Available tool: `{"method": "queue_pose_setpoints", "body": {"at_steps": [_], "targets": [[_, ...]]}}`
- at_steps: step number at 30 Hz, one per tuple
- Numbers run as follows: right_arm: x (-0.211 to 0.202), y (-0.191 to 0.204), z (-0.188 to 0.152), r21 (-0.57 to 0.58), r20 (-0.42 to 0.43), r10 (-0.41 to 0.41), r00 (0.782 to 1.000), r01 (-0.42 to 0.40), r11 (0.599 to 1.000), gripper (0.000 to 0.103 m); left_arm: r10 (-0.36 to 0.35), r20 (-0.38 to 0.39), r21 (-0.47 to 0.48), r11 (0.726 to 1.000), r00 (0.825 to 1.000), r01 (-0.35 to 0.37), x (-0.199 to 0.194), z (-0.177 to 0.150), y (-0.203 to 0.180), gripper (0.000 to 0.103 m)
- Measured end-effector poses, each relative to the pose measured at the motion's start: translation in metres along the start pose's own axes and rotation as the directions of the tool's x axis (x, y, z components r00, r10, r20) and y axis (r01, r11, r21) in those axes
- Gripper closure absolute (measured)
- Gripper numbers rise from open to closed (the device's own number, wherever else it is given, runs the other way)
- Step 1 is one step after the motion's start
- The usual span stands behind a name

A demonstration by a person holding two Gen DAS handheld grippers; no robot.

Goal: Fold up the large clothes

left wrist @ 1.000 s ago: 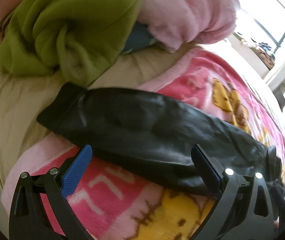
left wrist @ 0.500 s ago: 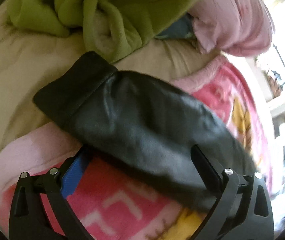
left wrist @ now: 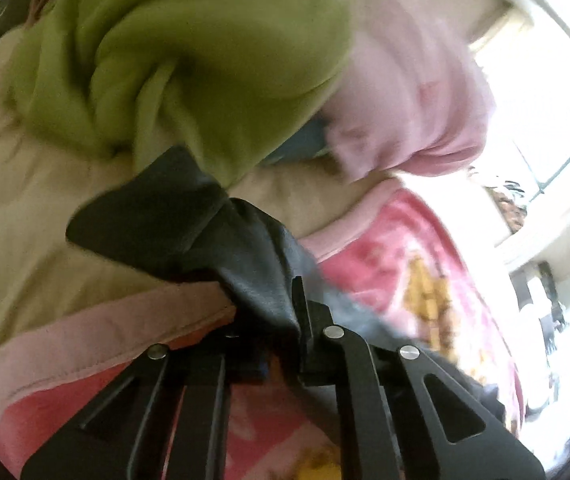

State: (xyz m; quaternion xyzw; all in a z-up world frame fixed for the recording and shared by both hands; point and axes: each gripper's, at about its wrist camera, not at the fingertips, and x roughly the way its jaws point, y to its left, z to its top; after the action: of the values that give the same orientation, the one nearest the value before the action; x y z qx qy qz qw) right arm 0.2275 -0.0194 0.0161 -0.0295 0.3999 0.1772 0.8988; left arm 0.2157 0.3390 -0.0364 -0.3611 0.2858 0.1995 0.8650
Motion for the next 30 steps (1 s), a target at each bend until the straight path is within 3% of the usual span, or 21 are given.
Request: {"method": "queue_pose_setpoints", "body": {"at_steps": [8, 18, 24, 30], "targets": [[-0.027, -0.027, -0.012, 0.039, 0.015, -0.028, 0.999, 0.027, 0.999, 0.009, -0.126, 0.117, 0.187, 0.977, 0.985, 0.103, -0.065, 0.004, -0.061, 0.097], [-0.068, -0.074, -0.021, 0.116, 0.072, -0.068, 0.995, 0.060, 0.991, 0.009, -0.199, 0.170, 0.353, 0.927, 0.965, 0.129, -0.119, -0.021, -0.141, 0.097], [-0.094, -0.102, -0.032, 0.148, 0.103, -0.115, 0.988, 0.099, 0.984, 0.009, -0.252, 0.169, 0.447, 0.881, 0.953, 0.154, -0.142, -0.042, -0.189, 0.099], [-0.112, -0.127, -0.044, 0.172, 0.114, -0.158, 0.981, 0.137, 0.976, 0.009, -0.330, 0.139, 0.537, 0.817, 0.934, 0.209, -0.157, -0.072, -0.225, 0.099]]}}
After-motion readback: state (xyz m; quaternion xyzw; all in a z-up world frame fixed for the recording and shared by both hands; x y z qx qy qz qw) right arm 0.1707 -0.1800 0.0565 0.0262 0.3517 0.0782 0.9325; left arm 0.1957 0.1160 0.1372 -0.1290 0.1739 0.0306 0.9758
